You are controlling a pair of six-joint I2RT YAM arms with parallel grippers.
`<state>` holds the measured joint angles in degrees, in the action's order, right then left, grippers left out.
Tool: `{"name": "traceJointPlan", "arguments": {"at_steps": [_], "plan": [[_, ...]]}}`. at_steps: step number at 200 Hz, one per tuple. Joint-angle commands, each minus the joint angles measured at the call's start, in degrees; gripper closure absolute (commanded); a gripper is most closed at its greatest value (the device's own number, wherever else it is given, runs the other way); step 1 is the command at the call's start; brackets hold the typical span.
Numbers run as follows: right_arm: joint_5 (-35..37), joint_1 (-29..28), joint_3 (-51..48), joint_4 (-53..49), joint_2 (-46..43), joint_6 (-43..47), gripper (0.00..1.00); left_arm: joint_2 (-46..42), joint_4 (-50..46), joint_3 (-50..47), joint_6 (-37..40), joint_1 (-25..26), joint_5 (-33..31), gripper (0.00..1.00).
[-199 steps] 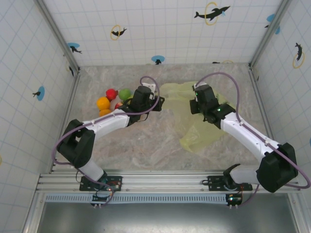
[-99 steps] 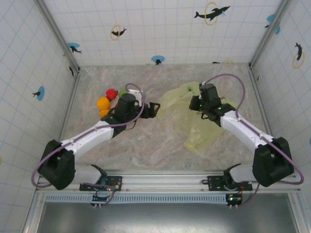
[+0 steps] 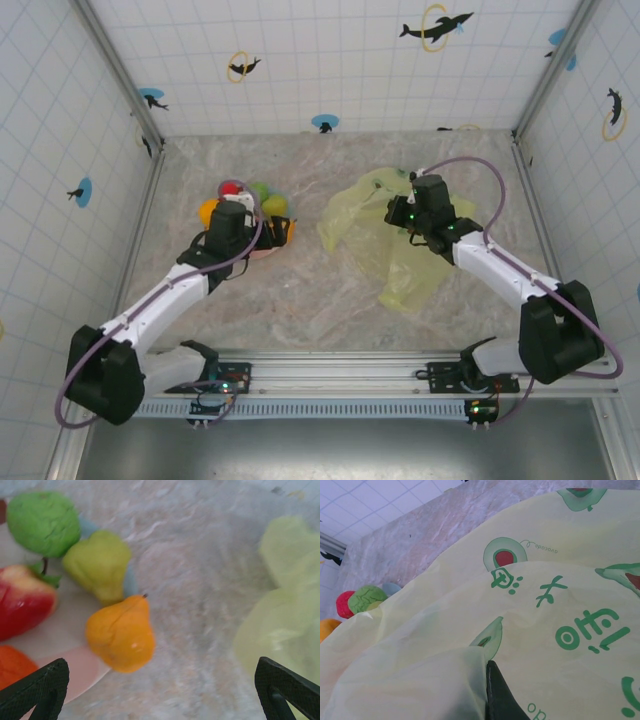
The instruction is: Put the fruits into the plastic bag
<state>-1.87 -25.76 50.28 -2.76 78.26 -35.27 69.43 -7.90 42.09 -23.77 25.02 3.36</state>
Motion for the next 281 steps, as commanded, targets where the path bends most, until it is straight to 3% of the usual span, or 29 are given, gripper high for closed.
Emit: {"name": "traceJointPlan", "arguments": {"at_steps": [1,72,114,137,205,281], "plan": [[-1.00,0.44,0.85,0.67,0.76,1.44,1.00,4.93,-5.98,4.25,5.83,-0.14,-2.82,0.02],[-2.59,1.48,0.29,0.30,0.58,3.01,1.00,21.53,-5.65,12.31,10.04,-0.13,-4.68,0.02],[-2.74,2.00,-0.19,0.21,0.07,3.26,1.00,26.15,-5.00,13.32,9.63,-0.09,-4.02,0.02],[-2.72,1.98,-0.71,0.61,0.05,3.10,1.00,27.70,-4.39,13.38,9.18,-0.14,-2.69,0.07],[-2.44,2.11,-1.24,0.57,-0.30,2.92,1.00,28.69,-1.74,13.03,8.83,-0.11,-1.08,0.31],[-1.97,2.00,-1.33,0.22,-0.32,2.40,1.00,20.53,-0.32,8.30,4.97,-0.11,-0.99,0.44]]}}
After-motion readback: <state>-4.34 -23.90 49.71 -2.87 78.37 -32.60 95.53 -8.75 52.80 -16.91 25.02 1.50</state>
